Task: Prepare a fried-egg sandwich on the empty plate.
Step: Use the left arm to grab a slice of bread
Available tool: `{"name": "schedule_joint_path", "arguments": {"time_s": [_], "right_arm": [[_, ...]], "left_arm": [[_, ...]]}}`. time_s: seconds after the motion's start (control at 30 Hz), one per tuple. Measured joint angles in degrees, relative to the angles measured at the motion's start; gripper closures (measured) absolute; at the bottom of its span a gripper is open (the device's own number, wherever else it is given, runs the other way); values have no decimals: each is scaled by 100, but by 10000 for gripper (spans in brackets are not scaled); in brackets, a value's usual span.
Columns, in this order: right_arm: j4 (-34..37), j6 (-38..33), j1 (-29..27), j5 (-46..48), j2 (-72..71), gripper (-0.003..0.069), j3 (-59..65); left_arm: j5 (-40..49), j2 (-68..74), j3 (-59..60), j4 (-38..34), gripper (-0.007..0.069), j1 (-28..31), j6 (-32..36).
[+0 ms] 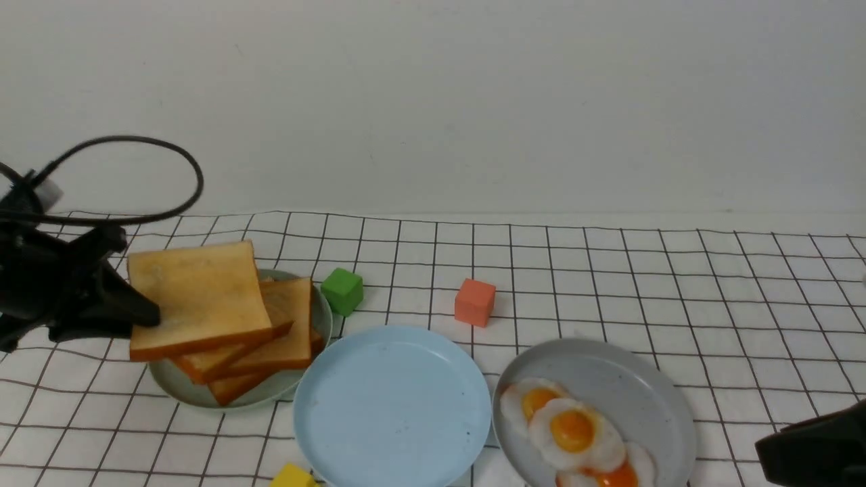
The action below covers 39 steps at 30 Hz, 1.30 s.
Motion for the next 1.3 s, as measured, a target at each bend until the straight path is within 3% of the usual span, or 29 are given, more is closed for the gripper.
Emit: {"name": "schedule_joint_path", "arguments": {"time_s": [0.17,0.47,0.8,1.3], "right_arm": [[7,0,0,180,0,418,0],[89,0,0,205,0,418,0],[120,0,0,220,0,418,0],[249,5,0,234,0,418,0]], "left_arm": [[-188,193,18,390,513,-358,-209],[-386,193,18,819,508,-380,-980],[-434,193,18,645,307,-380,-840],[-730,193,18,688,291,-380,-956]]}}
